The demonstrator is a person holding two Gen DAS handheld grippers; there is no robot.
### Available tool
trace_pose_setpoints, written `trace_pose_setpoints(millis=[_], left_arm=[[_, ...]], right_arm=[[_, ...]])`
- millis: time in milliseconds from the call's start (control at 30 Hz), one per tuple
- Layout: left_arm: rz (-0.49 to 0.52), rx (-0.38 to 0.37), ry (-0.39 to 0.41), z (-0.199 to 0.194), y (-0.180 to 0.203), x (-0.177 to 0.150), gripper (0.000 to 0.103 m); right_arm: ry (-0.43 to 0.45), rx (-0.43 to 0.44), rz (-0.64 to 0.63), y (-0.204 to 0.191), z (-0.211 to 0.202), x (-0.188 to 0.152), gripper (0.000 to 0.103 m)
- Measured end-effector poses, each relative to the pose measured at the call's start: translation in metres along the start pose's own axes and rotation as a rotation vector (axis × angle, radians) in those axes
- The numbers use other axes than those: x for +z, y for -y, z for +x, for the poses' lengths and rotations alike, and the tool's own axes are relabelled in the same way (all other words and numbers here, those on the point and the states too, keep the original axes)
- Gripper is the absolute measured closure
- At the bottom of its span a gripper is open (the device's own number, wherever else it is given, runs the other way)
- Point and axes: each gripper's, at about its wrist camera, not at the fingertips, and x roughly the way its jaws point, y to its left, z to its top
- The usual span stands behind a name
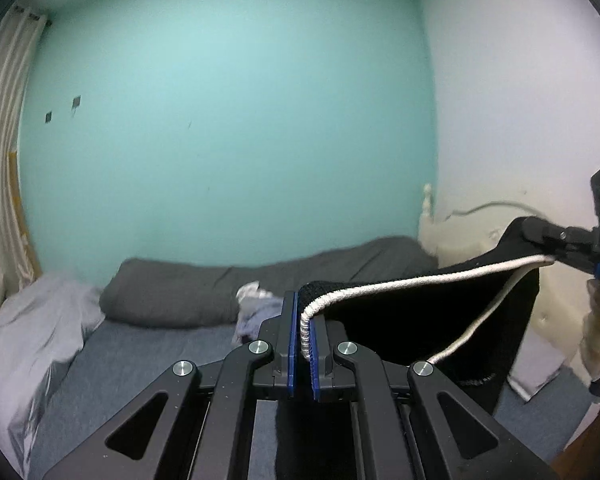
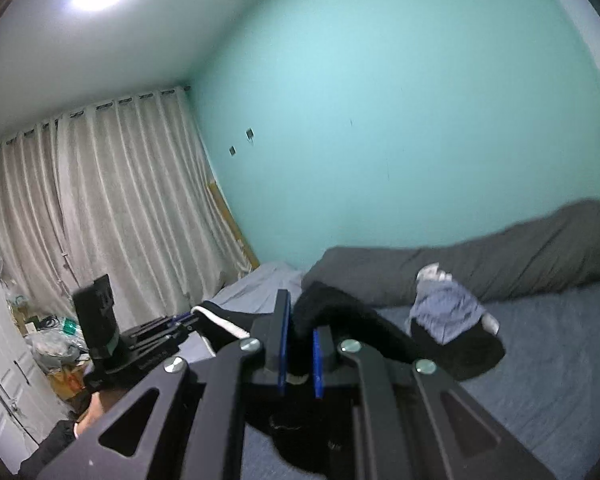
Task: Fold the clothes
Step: 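Lift the jacket hem with the left tool while the right tool holds the other edge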
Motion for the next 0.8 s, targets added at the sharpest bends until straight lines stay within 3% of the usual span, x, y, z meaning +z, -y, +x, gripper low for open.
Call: trace_pose_setpoints(millis=[133, 233, 400, 600, 800], left_arm=[[0.006, -0.062, 0.018, -0.025, 0.011, 0.008, 0.098], [-0.002, -0.103, -0.006, -0.033, 0.021, -0.009, 0.098], [-0.012, -0.140, -0.089, -0.026, 0.035, -0.066, 0.098], [0.020, -0.122, -0.167, -0.016, 0.048, -0.141, 0.098], [-0.005, -0.128, -0.212, -0.006, 0.050, -0.185, 0.098]], right_arm=[[0.015, -0.012, -0.038, -0.017, -0.029, 0.013, 0.094], [-0.002, -0.027, -0.044, -0.019, -0.045, 0.001, 0.094], [-0.062, -0.040, 0.025, 0.002, -0.051, -0.057, 0.094], [-0.137, -0.055, 0.121, 0.033, -0.040, -0.142, 0.094], [-0.183, -0.073, 0.183, 0.050, -0.031, -0.189, 0.094]])
